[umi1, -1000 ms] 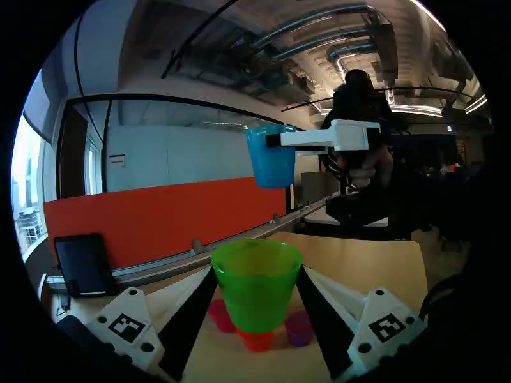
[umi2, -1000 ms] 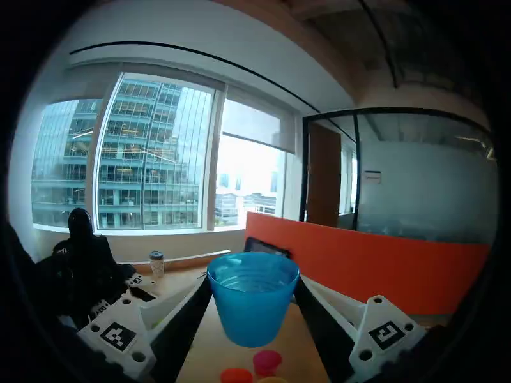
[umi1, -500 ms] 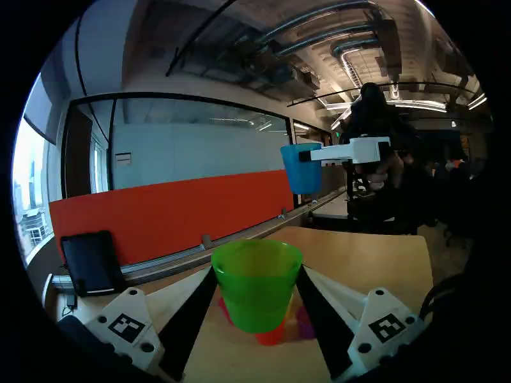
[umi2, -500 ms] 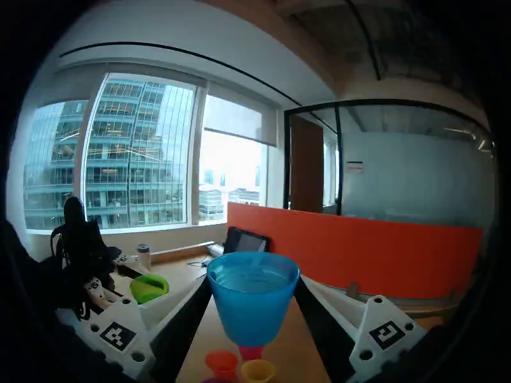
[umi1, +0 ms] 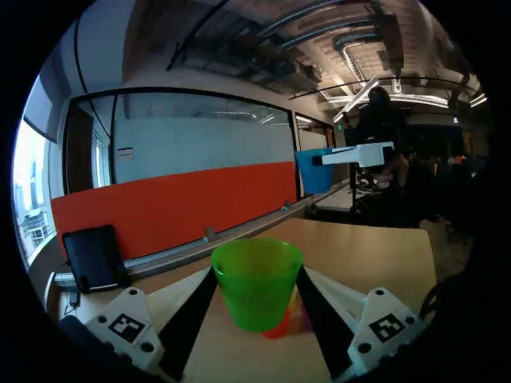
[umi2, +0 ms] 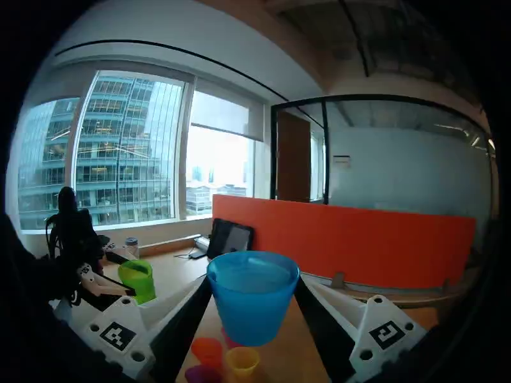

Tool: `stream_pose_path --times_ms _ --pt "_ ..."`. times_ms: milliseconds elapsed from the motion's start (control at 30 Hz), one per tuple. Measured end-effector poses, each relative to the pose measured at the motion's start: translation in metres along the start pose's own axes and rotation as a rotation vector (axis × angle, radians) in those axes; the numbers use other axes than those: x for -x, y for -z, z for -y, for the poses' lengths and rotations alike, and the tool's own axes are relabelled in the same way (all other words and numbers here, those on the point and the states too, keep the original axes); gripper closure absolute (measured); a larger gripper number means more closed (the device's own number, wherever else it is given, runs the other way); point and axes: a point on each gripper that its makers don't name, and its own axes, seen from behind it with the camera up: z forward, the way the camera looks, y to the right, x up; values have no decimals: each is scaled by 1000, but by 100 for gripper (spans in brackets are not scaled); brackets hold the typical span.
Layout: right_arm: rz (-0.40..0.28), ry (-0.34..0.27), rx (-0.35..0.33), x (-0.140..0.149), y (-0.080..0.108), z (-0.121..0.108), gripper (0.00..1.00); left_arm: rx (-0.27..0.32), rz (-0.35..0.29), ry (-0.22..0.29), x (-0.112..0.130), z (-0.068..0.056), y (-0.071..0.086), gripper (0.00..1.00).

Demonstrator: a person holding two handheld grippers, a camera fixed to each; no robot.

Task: Pour water

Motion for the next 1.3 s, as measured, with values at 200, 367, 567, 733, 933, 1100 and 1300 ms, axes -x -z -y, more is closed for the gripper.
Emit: stream_pose_path --times_ms 200,367,567,733,933,1100,1300 --pt "32 -6 4 18 3 -4 8 0 33 -9 12 0 -1 15" --pt "60 4 6 35 6 -6 8 0 59 -2 23 2 0 15" --pt "107 7 -4 61 10 -5 8 6 94 0 39 2 0 15" --pt "149 12 -2 82 12 -7 8 14 132 -4 54 0 -2 15" --pt "209 8 -14 113 14 -2 8 23 166 3 71 -3 -4 15" --pt "254 16 -23 139 16 1 8 30 201 8 86 -5 -5 15" --pt "314 27 -29 168 20 1 8 37 245 13 104 -6 -6 15"
